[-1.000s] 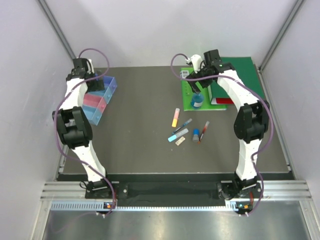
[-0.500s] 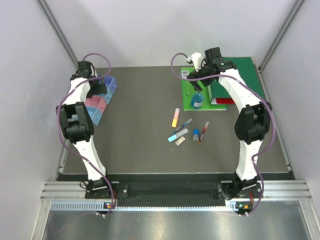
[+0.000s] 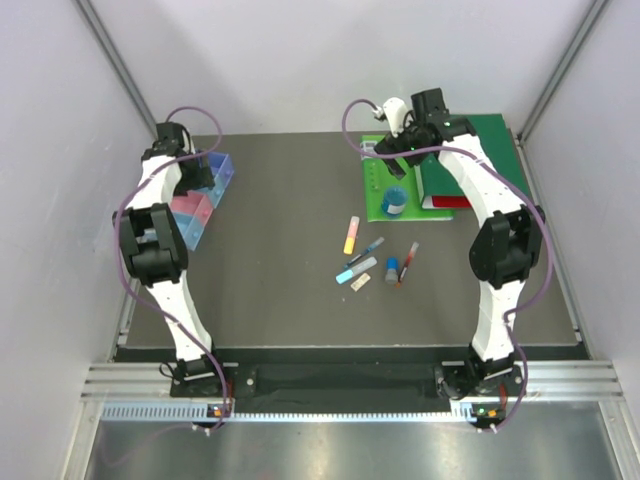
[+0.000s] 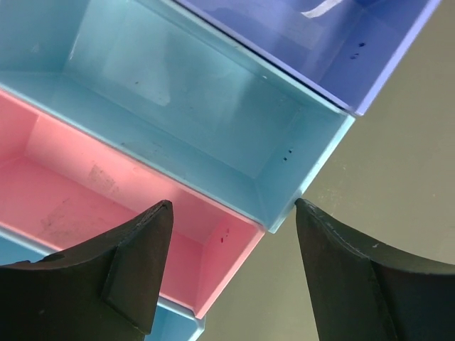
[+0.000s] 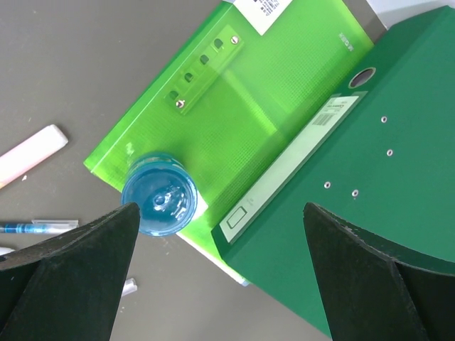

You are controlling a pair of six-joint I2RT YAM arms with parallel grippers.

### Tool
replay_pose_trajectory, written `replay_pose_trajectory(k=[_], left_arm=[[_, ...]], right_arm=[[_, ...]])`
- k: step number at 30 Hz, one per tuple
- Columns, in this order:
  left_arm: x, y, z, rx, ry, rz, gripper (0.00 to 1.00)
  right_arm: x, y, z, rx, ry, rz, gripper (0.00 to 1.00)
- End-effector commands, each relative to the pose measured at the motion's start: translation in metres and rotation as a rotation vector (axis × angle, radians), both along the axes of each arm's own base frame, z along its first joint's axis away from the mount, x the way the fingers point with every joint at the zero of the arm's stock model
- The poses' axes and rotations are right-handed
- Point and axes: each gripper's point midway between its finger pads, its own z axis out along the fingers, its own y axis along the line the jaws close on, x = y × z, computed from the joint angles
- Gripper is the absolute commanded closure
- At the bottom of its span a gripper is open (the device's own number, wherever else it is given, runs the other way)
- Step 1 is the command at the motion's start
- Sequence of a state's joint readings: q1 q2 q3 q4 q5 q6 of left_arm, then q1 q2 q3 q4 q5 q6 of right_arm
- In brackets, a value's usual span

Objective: Sort the stationery into containers
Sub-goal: Move the storage box to the center of the board.

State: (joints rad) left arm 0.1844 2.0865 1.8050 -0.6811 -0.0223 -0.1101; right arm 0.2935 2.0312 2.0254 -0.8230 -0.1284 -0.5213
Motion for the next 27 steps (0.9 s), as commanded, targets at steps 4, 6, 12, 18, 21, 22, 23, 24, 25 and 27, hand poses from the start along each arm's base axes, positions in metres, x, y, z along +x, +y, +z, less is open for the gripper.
replay_pose_trajectory(k=[4, 6, 12, 18, 21, 22, 23, 24, 25, 27], left_arm=[[0.013, -0.035, 0.015, -0.011, -0.077, -0.224, 0.25], [0.015, -0.046, 0.014, -0.023, -0.085, -0.309, 0.25], [0.018, -0.063, 0.026, -0.014, -0.134, -0.450, 0.25], [0.026, -0.069, 0.034, -0.001, -0.191, -0.523, 0.25], [0.027, -0.068, 0.023, -0.001, -0.169, -0.538, 0.25], [0.026, -0.068, 0.020, -0.001, -0.160, -0.543, 0.26], [0.024, -0.068, 0.012, -0.006, -0.139, -0.549, 0.26], [0.020, -0.069, 0.007, -0.010, -0.119, -0.555, 0.28], [0.014, -0.070, -0.001, -0.012, -0.094, -0.568, 0.28], [0.006, -0.068, -0.009, -0.007, -0.061, -0.572, 0.29]], right_arm=[[0.001, 0.005, 0.036, 0.022, -0.078, 0.004, 0.00], [0.002, 0.005, 0.038, 0.022, -0.086, 0.000, 0.00], [0.002, 0.005, 0.039, 0.015, -0.087, 0.000, 0.01], [0.004, 0.004, 0.039, 0.015, -0.092, -0.006, 0.00], [0.006, 0.005, 0.041, 0.014, -0.098, -0.008, 0.00], [0.006, 0.005, 0.042, 0.013, -0.100, -0.009, 0.00], [0.007, 0.006, 0.043, 0.013, -0.103, -0.008, 0.00], [0.007, 0.005, 0.045, 0.013, -0.107, -0.009, 0.00], [0.007, 0.004, 0.044, 0.010, -0.106, -0.014, 0.00], [0.006, 0.003, 0.042, 0.004, -0.102, -0.014, 0.01]])
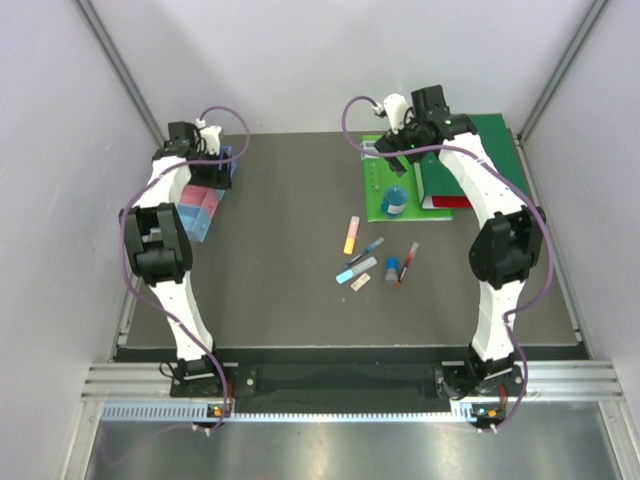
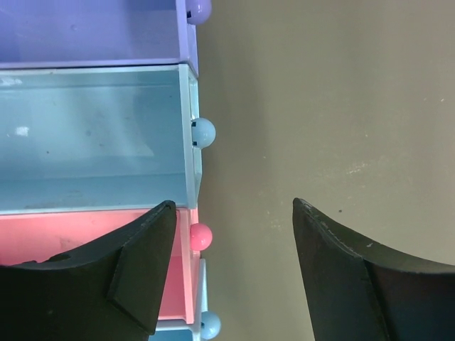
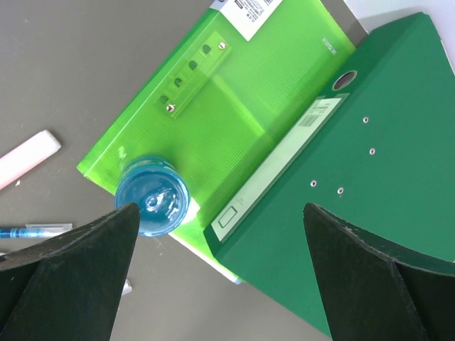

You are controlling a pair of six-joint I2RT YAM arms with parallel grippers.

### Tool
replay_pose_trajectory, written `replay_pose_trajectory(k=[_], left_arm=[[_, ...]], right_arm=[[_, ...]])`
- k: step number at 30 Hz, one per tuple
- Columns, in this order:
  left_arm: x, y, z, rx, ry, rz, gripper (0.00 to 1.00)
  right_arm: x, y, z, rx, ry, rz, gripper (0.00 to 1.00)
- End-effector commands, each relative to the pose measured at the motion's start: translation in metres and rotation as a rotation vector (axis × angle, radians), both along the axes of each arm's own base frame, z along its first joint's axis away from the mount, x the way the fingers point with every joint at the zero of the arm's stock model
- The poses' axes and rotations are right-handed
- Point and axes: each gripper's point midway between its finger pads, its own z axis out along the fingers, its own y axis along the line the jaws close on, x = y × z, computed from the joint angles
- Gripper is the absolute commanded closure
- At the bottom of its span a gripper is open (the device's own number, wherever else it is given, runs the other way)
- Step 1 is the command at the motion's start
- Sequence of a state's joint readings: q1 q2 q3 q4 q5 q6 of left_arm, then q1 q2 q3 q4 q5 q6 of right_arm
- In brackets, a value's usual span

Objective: Sort the stationery into containers
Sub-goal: Move the storage box to the center of the board.

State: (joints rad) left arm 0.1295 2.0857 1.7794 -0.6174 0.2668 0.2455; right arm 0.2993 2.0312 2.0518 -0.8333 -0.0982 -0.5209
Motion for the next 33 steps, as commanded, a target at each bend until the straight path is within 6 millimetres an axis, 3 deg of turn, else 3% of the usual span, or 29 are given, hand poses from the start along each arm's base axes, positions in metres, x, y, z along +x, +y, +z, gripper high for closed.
replay_pose_trajectory(k=[1, 7, 10, 13, 16, 19, 24, 28, 33], left_arm=[[-0.015, -0.004, -0.015, 0.021, 0.037, -0.069, 0.29], [-0.026, 0.005, -0.011, 0.075, 0.035, -0.048, 0.29], [-0.022, 0.009, 0.015, 0.092, -0.039, -0.029, 0.29], [-0.020, 0.011, 0.024, 0.105, -0.082, -0.018, 0.29], [-0.025, 0.012, 0.007, 0.119, -0.040, -0.039, 0.33], [-0.029, 0.010, -0.017, 0.122, 0.015, -0.071, 0.48], [-0.035, 0.008, -0.049, 0.117, 0.092, -0.115, 0.55], [-0.035, 0.010, -0.063, 0.130, 0.114, -0.129, 0.73], [-0.037, 0.000, -0.072, 0.131, 0.124, -0.184, 0.84]], right_arm=[[0.003, 0.004, 0.034, 0.017, -0.083, 0.001, 0.00], [0.002, 0.004, 0.031, 0.019, -0.075, -0.001, 0.00], [0.003, 0.003, 0.029, 0.017, -0.073, -0.004, 0.00], [0.004, 0.004, 0.029, 0.018, -0.074, -0.001, 0.00], [0.005, 0.006, 0.032, 0.021, -0.083, 0.000, 0.00], [0.005, 0.008, 0.033, 0.023, -0.084, 0.004, 0.00], [0.004, 0.010, 0.035, 0.022, -0.088, 0.009, 0.00], [0.001, 0.010, 0.038, 0.021, -0.088, 0.011, 0.00], [-0.001, 0.009, 0.037, 0.020, -0.080, 0.010, 0.00]])
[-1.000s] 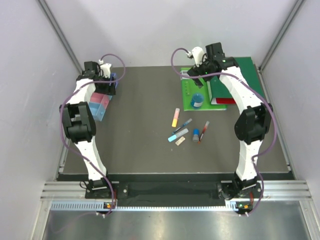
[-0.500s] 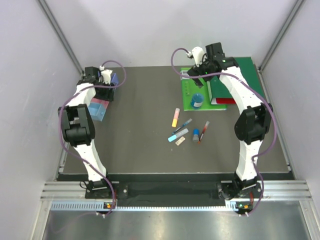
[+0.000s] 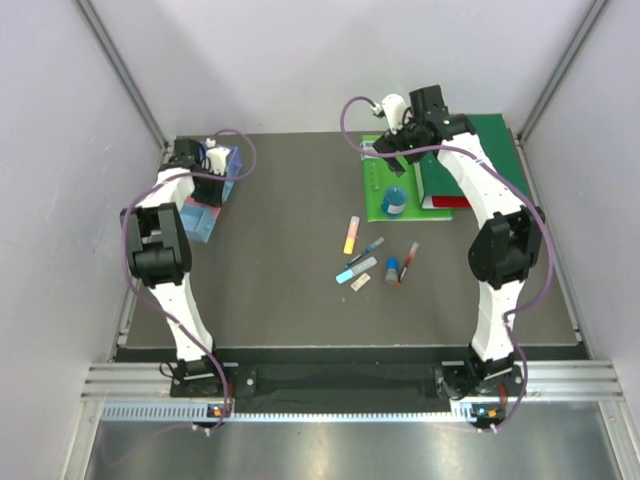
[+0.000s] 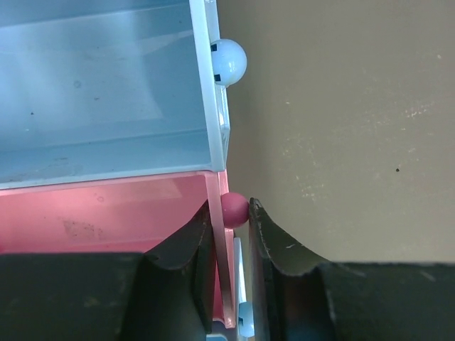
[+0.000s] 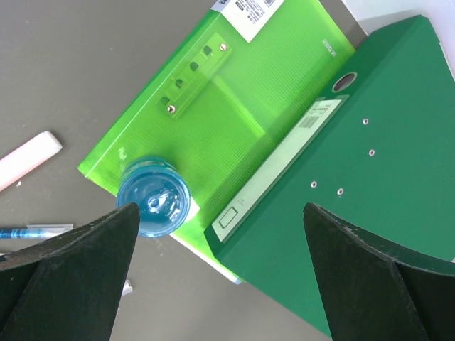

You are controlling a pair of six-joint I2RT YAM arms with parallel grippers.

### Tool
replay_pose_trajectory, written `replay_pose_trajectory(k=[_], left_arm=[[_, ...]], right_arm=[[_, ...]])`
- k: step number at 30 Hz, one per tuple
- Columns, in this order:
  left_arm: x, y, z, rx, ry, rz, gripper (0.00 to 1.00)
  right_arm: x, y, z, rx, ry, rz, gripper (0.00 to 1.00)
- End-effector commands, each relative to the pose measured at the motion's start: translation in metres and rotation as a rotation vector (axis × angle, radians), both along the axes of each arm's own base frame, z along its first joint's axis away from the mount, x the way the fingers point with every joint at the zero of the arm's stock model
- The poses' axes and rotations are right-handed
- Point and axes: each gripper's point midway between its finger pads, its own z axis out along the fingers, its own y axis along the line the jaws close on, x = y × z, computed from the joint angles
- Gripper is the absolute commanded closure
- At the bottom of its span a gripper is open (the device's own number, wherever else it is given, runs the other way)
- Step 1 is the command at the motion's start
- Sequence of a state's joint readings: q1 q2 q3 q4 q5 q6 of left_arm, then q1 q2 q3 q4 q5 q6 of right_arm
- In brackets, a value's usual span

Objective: Sort the stationery into containers
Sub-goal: Move the storage box to the center of the board.

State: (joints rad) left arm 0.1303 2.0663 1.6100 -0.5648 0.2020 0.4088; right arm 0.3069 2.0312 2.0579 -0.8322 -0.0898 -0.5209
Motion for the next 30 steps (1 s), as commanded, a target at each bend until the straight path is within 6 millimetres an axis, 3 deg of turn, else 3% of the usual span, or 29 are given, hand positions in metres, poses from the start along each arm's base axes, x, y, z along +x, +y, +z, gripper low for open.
replay_pose_trajectory(k=[1, 2, 4, 14, 20, 30], left_arm=[[-0.006, -0.016, -0.024, -0.003, 0.050, -0.099, 0.86], [-0.006, -0.020, -0.024, -0.002, 0.048, -0.127, 0.94], [-0.008, -0.027, -0.023, -0.002, 0.049, -0.164, 1.00], [-0.029, -0.079, -0.013, -0.013, 0.016, -0.536, 1.00], [-0.039, -0.095, -0.004, -0.009, -0.019, -0.740, 1.00], [-0.078, -0.145, 0.003, -0.059, -0.055, -1.149, 0.97]], right_arm=[[-0.002, 0.007, 0.036, 0.024, -0.074, 0.008, 0.00], [-0.003, 0.006, 0.035, 0.024, -0.072, 0.003, 0.00], [-0.004, 0.002, 0.035, 0.024, -0.078, -0.013, 0.00], [-0.007, -0.005, 0.030, 0.004, -0.084, -0.044, 0.00], [-0.008, -0.008, 0.031, -0.002, -0.090, -0.060, 0.00], [-0.010, -0.011, 0.036, 0.005, -0.105, -0.076, 0.00]])
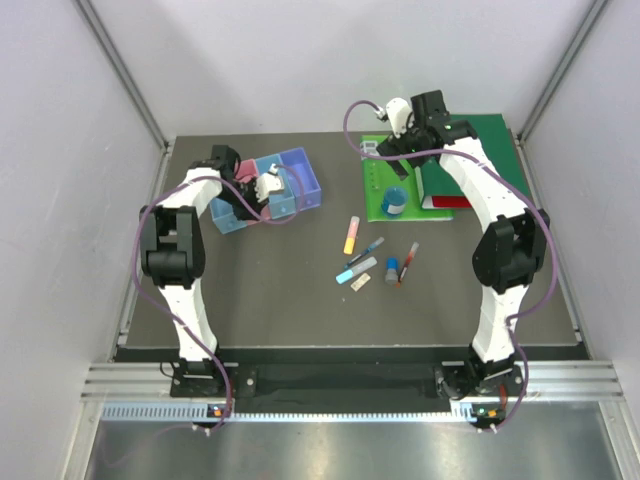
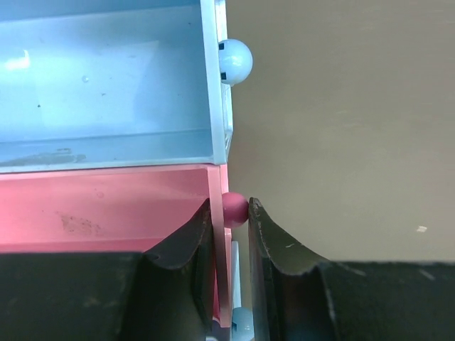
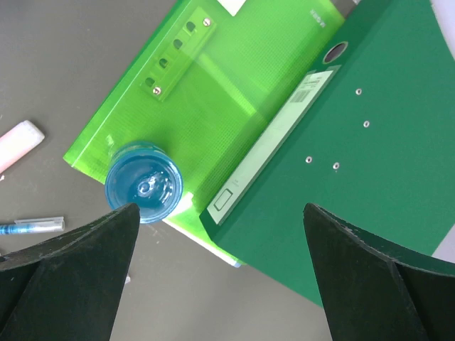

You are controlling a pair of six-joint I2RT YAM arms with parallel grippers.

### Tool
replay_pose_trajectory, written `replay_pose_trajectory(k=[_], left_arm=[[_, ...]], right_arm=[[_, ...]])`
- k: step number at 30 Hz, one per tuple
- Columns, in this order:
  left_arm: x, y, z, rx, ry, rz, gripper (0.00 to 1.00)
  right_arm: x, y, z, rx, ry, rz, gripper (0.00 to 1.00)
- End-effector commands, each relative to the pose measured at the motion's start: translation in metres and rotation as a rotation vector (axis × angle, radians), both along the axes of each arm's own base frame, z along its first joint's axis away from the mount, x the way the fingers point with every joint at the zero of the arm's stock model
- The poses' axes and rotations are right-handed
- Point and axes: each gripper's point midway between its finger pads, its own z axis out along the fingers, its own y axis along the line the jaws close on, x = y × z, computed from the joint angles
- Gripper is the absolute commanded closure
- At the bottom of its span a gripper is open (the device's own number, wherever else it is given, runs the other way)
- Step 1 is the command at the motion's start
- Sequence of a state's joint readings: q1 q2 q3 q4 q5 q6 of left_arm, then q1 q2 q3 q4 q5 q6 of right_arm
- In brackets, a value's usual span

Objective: Sort the stationery into containers
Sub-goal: Move the storage box to the center of the board.

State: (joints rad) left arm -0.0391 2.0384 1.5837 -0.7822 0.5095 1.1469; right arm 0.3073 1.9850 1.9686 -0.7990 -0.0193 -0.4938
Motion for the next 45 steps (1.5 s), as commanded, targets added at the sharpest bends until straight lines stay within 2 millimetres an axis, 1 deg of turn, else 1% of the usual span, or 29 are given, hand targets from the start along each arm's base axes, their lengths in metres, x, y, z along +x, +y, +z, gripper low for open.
replay_pose_trajectory(k=[1, 2, 8, 13, 15, 16, 17, 18, 19, 20, 22, 24, 25, 26, 27, 28, 29, 30, 32, 33, 34, 35, 36, 37, 40, 42, 43, 44, 45], left_arm=[[-0.044, -0.032, 0.006, -0.078, 0.047, -0.257, 0.97], [-0.047, -0.037, 0.006, -0.073, 0.034, -0.307, 0.97], [-0.057, -0.059, 0.011, -0.084, 0.021, -0.426, 0.97], [-0.060, -0.073, 0.010, -0.080, 0.008, -0.501, 0.97], [-0.059, -0.077, 0.008, -0.082, 0.015, -0.498, 0.96], [-0.057, -0.079, 0.010, -0.082, 0.011, -0.500, 0.93], [-0.056, -0.079, 0.009, -0.084, 0.016, -0.495, 0.86], [-0.054, -0.079, 0.010, -0.081, 0.010, -0.488, 0.76], [-0.053, -0.078, 0.011, -0.078, 0.014, -0.466, 0.69], [-0.051, -0.078, 0.013, -0.077, 0.013, -0.452, 0.68], [-0.049, -0.078, 0.018, -0.078, 0.013, -0.415, 0.62], [-0.044, -0.081, 0.029, -0.104, -0.006, -0.377, 0.59], [-0.041, -0.083, 0.037, -0.120, -0.022, -0.347, 0.59], [-0.040, -0.085, 0.043, -0.132, -0.036, -0.337, 0.54], [-0.040, -0.087, 0.048, -0.147, -0.043, -0.325, 0.51], [-0.035, -0.088, 0.059, -0.165, -0.071, -0.290, 0.51], [-0.034, -0.089, 0.064, -0.171, -0.079, -0.282, 0.51], [-0.035, -0.090, 0.067, -0.177, -0.086, -0.276, 0.48], [-0.032, -0.090, 0.081, -0.187, -0.118, -0.254, 0.47], [-0.032, -0.090, 0.085, -0.189, -0.127, -0.245, 0.45], [-0.033, -0.089, 0.094, -0.195, -0.139, -0.232, 0.43], [-0.030, -0.090, 0.099, -0.202, -0.157, -0.223, 0.43], [-0.029, -0.089, 0.105, -0.207, -0.171, -0.213, 0.42], [-0.028, -0.087, 0.115, -0.217, -0.181, -0.181, 0.37], [-0.020, -0.084, 0.130, -0.236, -0.214, -0.098, 0.32], [-0.012, -0.079, 0.134, -0.241, -0.230, -0.038, 0.25], [-0.010, -0.074, 0.136, -0.255, -0.216, 0.021, 0.22], [-0.008, -0.069, 0.134, -0.245, -0.216, 0.059, 0.16], [-0.005, -0.065, 0.133, -0.248, -0.215, 0.092, 0.14]], right_arm=[[-0.002, 0.003, 0.043, 0.035, -0.109, -0.008, 0.00], [-0.002, 0.003, 0.043, 0.035, -0.109, -0.008, 0.00], [-0.004, 0.001, 0.045, 0.034, -0.112, -0.007, 0.00], [-0.003, 0.002, 0.047, 0.036, -0.120, -0.005, 0.00], [-0.004, 0.002, 0.047, 0.038, -0.119, -0.005, 0.00], [-0.004, 0.002, 0.045, 0.037, -0.115, -0.005, 0.00], [-0.006, 0.002, 0.041, 0.034, -0.104, -0.002, 0.00], [-0.007, 0.001, 0.042, 0.036, -0.105, -0.003, 0.00], [-0.008, 0.002, 0.041, 0.037, -0.105, 0.001, 0.00], [-0.010, 0.001, 0.034, 0.034, -0.090, 0.003, 0.00], [-0.013, 0.001, 0.030, 0.035, -0.080, 0.006, 0.00], [-0.017, 0.002, 0.024, 0.039, -0.061, 0.018, 0.00], [-0.019, 0.004, 0.021, 0.040, -0.049, 0.025, 0.00], [-0.021, 0.006, 0.015, 0.041, -0.035, 0.044, 0.00], [-0.023, 0.007, 0.013, 0.047, -0.026, 0.052, 0.00], [-0.026, 0.009, 0.011, 0.049, -0.012, 0.069, 0.00], [-0.029, 0.013, 0.009, 0.055, 0.000, 0.104, 0.00], [-0.032, 0.016, 0.006, 0.061, 0.013, 0.124, 0.00], [-0.038, 0.022, 0.001, 0.075, 0.043, 0.171, 0.00], [-0.040, 0.025, -0.002, 0.080, 0.057, 0.186, 0.00], [-0.044, 0.026, -0.005, 0.083, 0.082, 0.201, 0.00], [-0.045, 0.032, -0.004, 0.096, 0.087, 0.228, 0.00], [-0.046, 0.033, -0.010, 0.098, 0.109, 0.236, 0.00], [-0.049, 0.034, -0.013, 0.101, 0.132, 0.245, 0.00], [-0.052, 0.038, -0.025, 0.105, 0.172, 0.274, 0.00], [-0.054, 0.039, -0.036, 0.102, 0.201, 0.279, 0.00], [-0.054, 0.039, -0.039, 0.099, 0.210, 0.278, 0.00], [-0.053, 0.039, -0.042, 0.100, 0.217, 0.279, 0.00], [-0.052, 0.039, -0.048, 0.097, 0.227, 0.277, 0.00]])
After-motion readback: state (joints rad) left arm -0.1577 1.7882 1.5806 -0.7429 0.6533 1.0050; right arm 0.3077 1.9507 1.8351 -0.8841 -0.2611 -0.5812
